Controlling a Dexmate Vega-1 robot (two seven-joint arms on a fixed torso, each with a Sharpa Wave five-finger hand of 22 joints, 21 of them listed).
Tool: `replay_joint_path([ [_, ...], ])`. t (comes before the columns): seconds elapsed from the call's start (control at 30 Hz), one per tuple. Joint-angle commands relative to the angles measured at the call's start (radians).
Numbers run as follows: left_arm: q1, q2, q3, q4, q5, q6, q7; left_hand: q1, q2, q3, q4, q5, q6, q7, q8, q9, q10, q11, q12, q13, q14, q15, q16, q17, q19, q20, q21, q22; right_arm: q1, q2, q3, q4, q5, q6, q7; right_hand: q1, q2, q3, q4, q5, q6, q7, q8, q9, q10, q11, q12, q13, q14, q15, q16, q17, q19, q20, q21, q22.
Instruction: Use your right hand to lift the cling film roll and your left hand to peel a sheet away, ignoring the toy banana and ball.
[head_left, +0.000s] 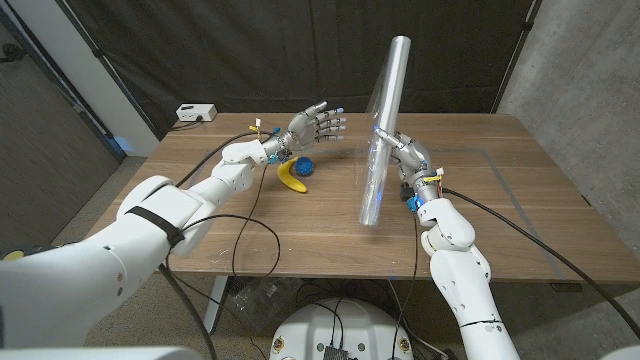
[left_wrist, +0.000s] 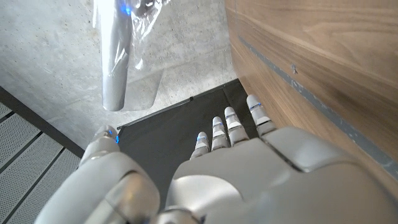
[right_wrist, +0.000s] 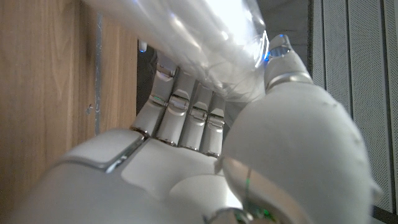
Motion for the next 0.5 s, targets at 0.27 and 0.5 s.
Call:
replay_joint_path([
  [0.27, -0.096, -0.019, 0.088, 0.077, 0.027, 0.087, -0.121, -0.006, 0.014, -0.051, -0.006, 0.018, 0.101, 0.090, 0.040, 0.011, 0.074, 0.007, 0.033, 0.016, 0.049, 0.001, 0.022, 0.005, 0.021, 0.000, -0.004, 0.006, 0.041, 0.053, 0.033, 0.060, 0.018, 0.055, 0.048, 0.166, 0.164, 0.127, -0.011, 0.009, 0.059, -0.054, 0.002, 0.007, 0.110, -0.099, 0.002, 0.013, 0.151, -0.194, 0.002, 0.002, -0.009, -0.125, 0.007, 0.007],
  [0.5, -0.123, -0.014, 0.129, 0.076, 0.071, 0.090, -0.130, 0.024, 0.040, -0.056, -0.016, 0.019, 0.185, 0.113, 0.067, 0.012, 0.128, -0.002, 0.053, 0.025, 0.104, -0.010, 0.042, 0.010, 0.076, 0.004, 0.015, 0.011, 0.047, 0.057, 0.036, 0.074, 0.020, 0.076, 0.058, 0.162, 0.163, 0.133, -0.010, 0.011, 0.060, -0.055, 0.000, 0.009, 0.111, -0.099, -0.001, 0.014, 0.151, -0.194, 0.002, 0.004, -0.011, -0.125, 0.008, 0.010],
])
